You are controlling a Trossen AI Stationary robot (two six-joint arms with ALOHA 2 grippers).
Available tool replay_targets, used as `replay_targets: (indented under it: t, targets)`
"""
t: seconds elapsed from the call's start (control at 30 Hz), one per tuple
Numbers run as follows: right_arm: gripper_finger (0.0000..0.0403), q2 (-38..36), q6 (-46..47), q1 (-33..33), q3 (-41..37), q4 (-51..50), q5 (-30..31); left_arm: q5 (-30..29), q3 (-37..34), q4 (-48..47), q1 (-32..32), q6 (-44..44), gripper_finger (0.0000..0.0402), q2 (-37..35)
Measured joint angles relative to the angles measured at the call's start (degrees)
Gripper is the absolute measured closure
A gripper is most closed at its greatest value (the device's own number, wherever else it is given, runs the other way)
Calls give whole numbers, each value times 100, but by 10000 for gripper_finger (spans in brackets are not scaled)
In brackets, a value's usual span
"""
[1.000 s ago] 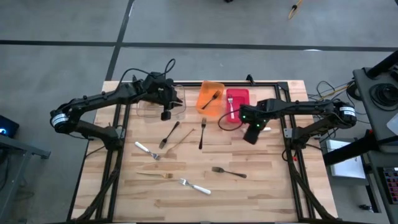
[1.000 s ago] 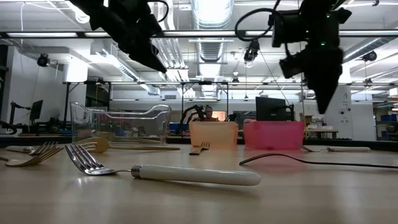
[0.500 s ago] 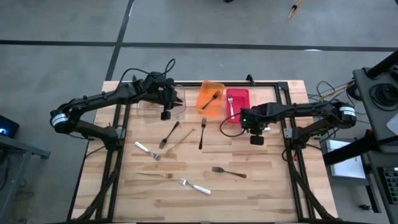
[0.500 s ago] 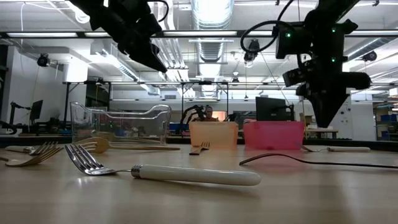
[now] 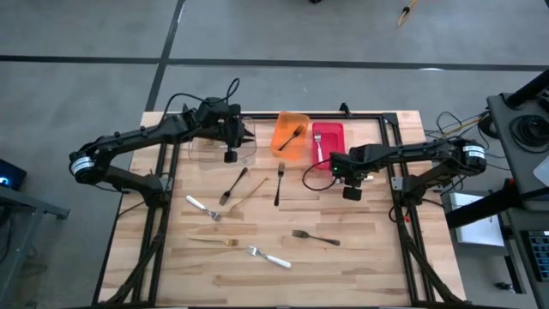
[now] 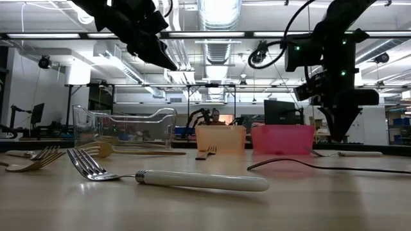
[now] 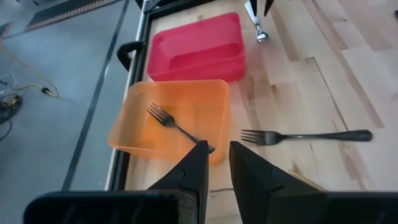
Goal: Sort silverware by color (type)
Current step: Put the white fork into the red bin
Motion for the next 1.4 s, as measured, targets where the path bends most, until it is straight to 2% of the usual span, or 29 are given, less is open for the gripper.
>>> replay_targets:
  t: [0.2, 0.3, 0.53, 0.63, 0.73, 1.1, 1.23, 1.4]
  targets:
    - [326, 331, 101, 2, 0, 35, 74, -2, 0, 31, 0, 48, 354, 0]
    - [330, 446, -237, 4, 0, -32, 106, -3, 0, 31, 0, 48, 354, 0]
    - [375, 488, -673, 5, 1, -48, -56, -7, 0, 31, 0, 44, 354, -1]
    - [383, 473, -410, 4, 2, -32, 208, -7, 0, 38, 0, 41, 354, -2]
    - [368, 473, -281, 0, 0, -18, 230, -7, 0, 60, 0, 47, 354, -1]
    - [263, 473, -206, -11, -68, 317, 243, -7, 0, 240, 0, 81, 354, -2]
    - [248, 473, -223, -11, -161, 411, 241, -5, 0, 240, 0, 83, 354, 0]
    - [249, 473, -242, -11, -223, 518, 241, -5, 0, 240, 0, 83, 354, -2]
